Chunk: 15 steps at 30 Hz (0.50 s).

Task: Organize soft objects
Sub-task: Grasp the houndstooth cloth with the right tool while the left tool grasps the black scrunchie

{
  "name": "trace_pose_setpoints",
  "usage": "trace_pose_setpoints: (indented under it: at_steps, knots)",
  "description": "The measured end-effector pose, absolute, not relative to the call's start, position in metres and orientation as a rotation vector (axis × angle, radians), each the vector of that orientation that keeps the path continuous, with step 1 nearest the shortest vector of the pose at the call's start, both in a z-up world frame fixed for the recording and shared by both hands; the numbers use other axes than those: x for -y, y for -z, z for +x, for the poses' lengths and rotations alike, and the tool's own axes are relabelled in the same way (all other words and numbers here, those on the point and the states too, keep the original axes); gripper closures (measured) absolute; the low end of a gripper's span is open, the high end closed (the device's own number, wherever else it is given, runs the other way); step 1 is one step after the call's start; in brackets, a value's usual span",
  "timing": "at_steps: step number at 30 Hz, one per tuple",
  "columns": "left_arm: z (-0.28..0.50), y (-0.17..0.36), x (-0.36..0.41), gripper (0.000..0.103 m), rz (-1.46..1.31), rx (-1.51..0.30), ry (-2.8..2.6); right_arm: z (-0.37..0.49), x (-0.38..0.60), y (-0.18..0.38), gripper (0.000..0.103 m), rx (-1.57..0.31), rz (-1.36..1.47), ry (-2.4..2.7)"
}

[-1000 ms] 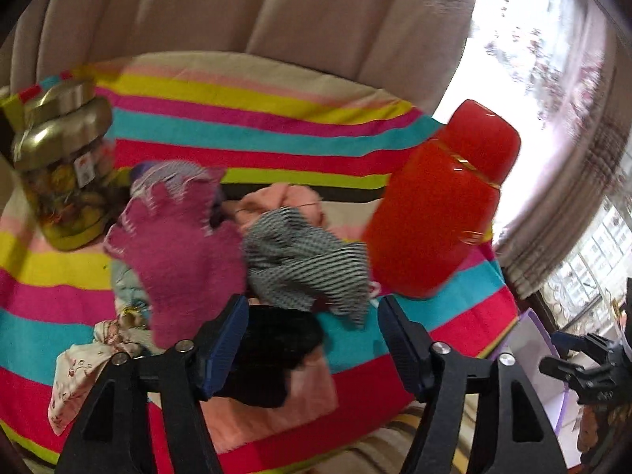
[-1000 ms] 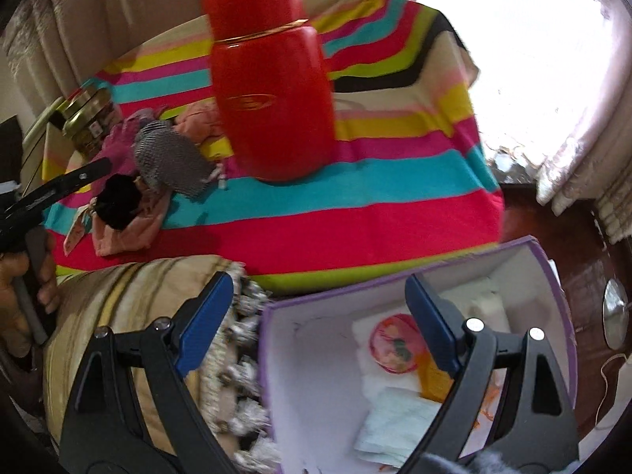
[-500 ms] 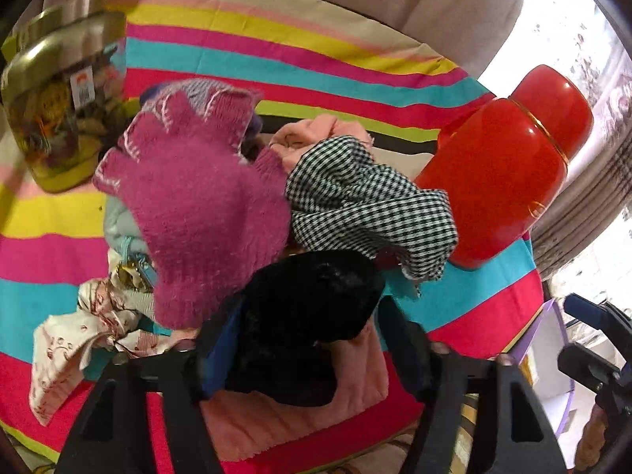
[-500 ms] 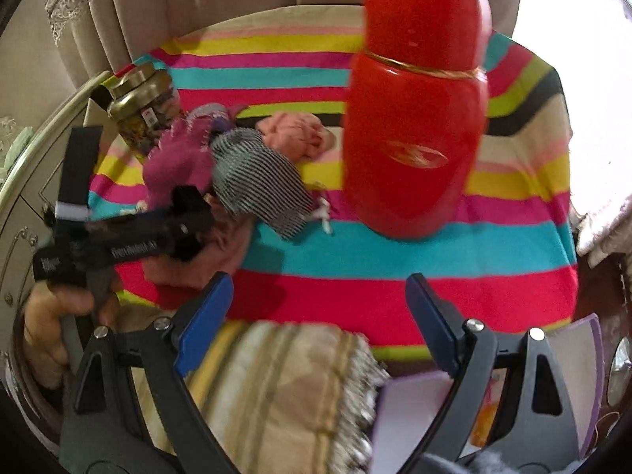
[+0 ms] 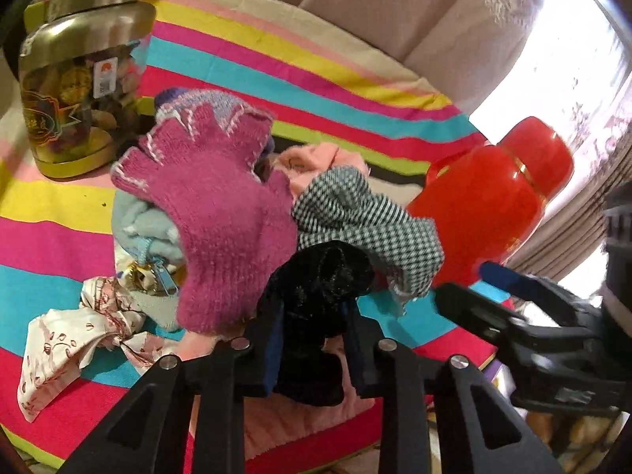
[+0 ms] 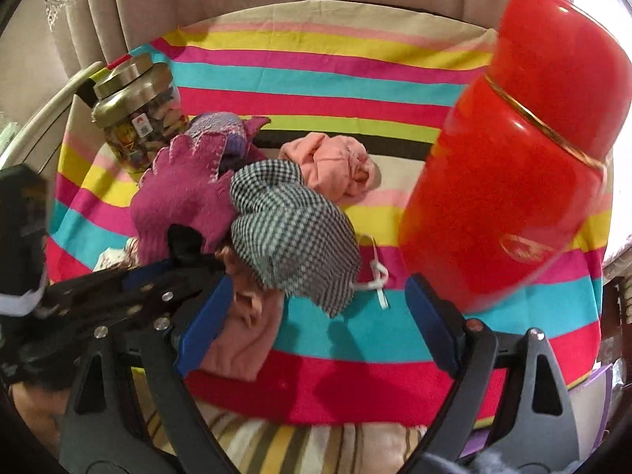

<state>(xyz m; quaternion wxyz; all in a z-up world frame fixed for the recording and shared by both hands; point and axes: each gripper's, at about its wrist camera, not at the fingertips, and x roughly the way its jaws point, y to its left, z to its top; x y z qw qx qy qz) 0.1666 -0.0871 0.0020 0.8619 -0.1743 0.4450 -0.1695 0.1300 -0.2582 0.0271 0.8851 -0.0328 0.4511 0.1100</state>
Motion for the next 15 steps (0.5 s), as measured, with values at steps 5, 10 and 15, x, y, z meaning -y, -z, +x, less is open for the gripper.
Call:
trace_pose_setpoints:
  at_steps: [5, 10, 15]
  knots:
    - [0.16, -0.015, 0.073, 0.075, -0.431, -0.835, 0.342, 0.144, 0.244, -0.018, 0.013, -0.941, -0.107, -0.207]
    - [0.158, -0.02, 0.061, 0.075, -0.47, -0.785, 0.327, 0.155, 0.23, -0.01, 0.013, -0.946, -0.128, -0.206]
    - [0.161, -0.019, 0.062, 0.075, -0.479, -0.783, 0.33, 0.162, 0.222, -0.008, 0.015, -0.927, -0.14, -0.194]
